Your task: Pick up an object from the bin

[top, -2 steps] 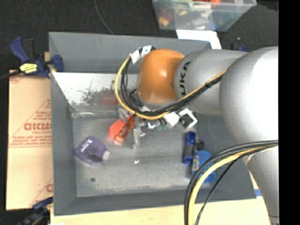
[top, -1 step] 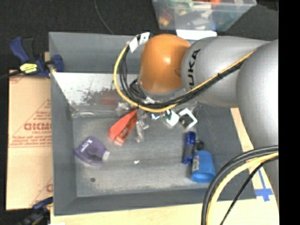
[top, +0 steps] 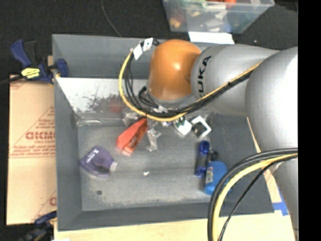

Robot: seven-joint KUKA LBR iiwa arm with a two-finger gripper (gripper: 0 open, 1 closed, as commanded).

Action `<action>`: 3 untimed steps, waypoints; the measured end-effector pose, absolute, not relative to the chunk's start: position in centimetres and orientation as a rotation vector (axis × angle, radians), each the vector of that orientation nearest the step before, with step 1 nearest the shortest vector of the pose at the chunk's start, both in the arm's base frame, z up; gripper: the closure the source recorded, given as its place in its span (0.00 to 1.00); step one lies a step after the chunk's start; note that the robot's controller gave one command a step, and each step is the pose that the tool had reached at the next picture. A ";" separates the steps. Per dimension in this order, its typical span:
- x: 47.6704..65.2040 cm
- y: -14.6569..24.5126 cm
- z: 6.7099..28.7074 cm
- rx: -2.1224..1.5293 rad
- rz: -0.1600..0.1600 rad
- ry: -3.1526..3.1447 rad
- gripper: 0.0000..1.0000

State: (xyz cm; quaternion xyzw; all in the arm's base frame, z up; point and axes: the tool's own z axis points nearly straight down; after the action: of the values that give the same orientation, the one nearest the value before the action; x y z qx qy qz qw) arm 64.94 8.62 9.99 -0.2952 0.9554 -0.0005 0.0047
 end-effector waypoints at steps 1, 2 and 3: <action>65.6 8.9 7.2 -0.812 0.000 3.018 0.00; 65.5 7.6 7.2 -0.726 0.003 3.038 1.00; 65.5 7.6 7.2 -0.725 0.003 3.038 1.00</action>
Offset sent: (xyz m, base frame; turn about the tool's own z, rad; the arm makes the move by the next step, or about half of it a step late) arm 0.0036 -0.0107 -0.0299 0.1330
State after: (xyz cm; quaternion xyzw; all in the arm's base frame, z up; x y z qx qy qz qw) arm 65.48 7.64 7.23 -0.2321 0.9727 0.0010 0.0090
